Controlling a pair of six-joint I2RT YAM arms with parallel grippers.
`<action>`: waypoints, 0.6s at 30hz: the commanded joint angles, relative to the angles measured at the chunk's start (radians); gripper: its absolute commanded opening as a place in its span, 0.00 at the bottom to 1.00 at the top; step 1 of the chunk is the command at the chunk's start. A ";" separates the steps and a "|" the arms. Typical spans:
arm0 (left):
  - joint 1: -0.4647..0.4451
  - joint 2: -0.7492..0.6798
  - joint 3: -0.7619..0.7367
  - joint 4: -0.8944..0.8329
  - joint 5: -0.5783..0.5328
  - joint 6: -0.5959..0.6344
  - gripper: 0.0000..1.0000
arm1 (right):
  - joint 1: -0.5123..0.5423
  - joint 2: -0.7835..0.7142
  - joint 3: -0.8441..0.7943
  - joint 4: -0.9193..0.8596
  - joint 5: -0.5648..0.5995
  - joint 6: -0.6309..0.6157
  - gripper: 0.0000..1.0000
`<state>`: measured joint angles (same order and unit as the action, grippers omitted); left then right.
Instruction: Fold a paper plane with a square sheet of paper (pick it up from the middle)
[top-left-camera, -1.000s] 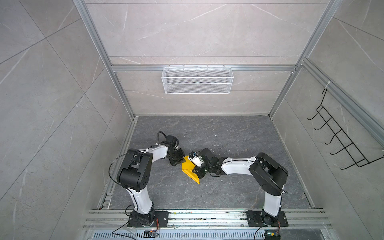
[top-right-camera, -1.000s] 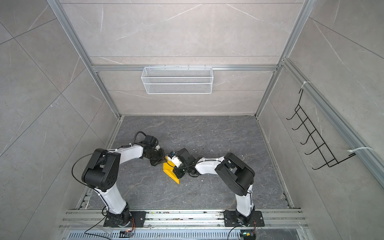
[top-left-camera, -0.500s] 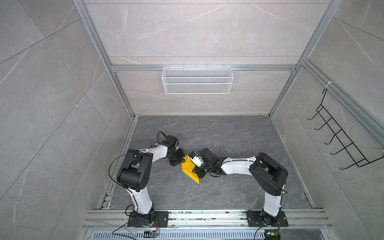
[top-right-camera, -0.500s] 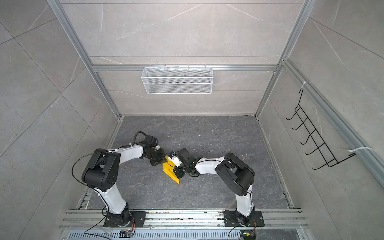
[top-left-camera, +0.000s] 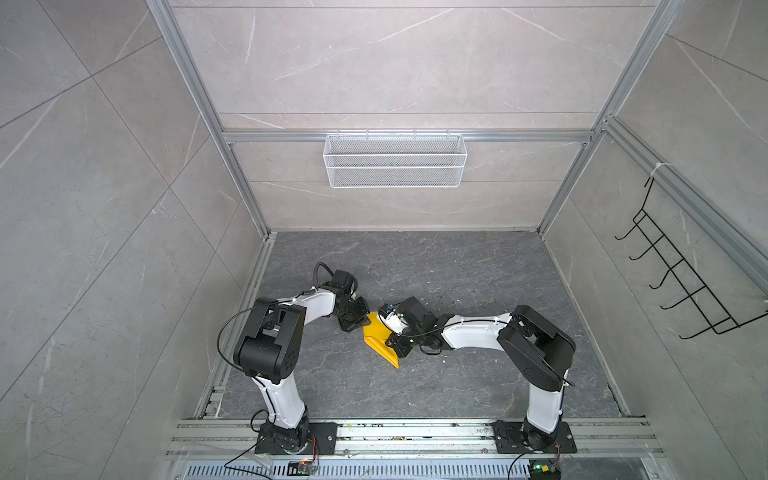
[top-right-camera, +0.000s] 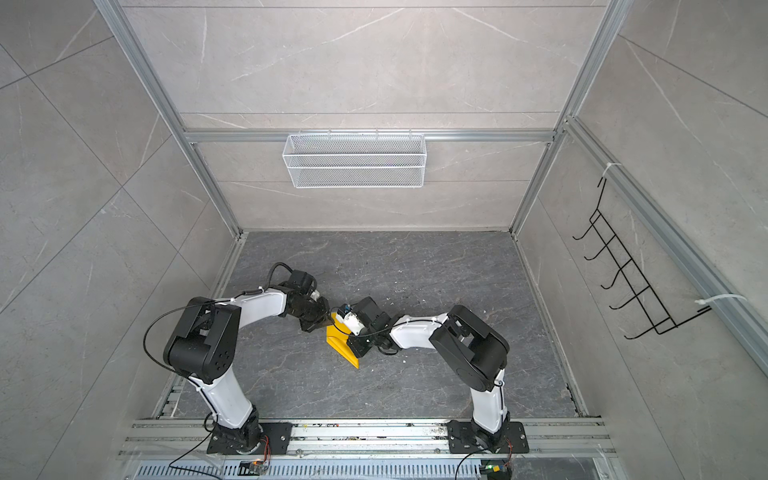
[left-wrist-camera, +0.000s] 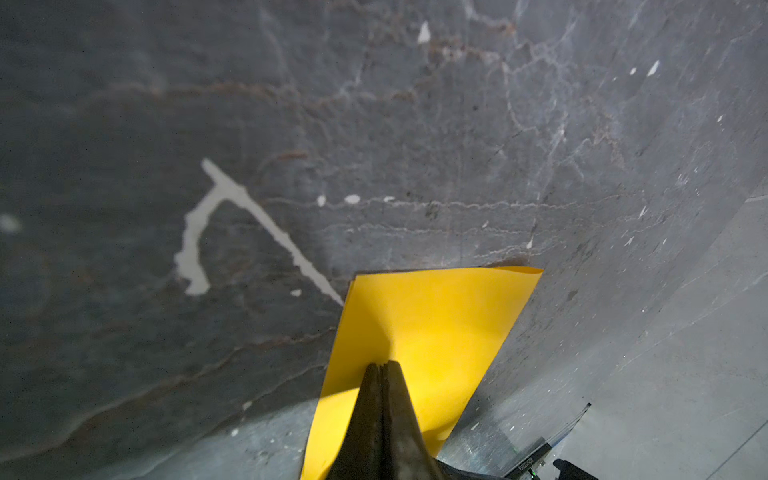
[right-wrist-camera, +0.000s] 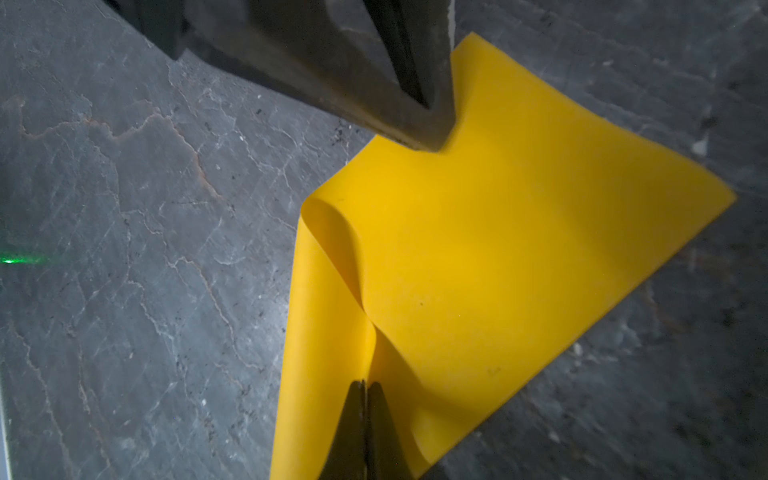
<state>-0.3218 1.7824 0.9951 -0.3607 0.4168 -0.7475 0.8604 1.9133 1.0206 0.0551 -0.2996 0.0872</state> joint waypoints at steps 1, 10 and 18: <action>-0.002 -0.123 0.000 -0.021 -0.036 -0.022 0.07 | -0.004 0.027 0.023 -0.038 -0.009 0.011 0.05; -0.005 -0.407 -0.299 0.130 -0.054 -0.215 0.10 | -0.003 0.036 0.044 -0.060 -0.029 0.017 0.05; -0.160 -0.518 -0.502 0.409 -0.081 -0.397 0.11 | -0.004 0.045 0.059 -0.096 -0.034 0.014 0.06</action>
<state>-0.4370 1.2945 0.5129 -0.1120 0.3634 -1.0462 0.8581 1.9320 1.0626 0.0025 -0.3225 0.0875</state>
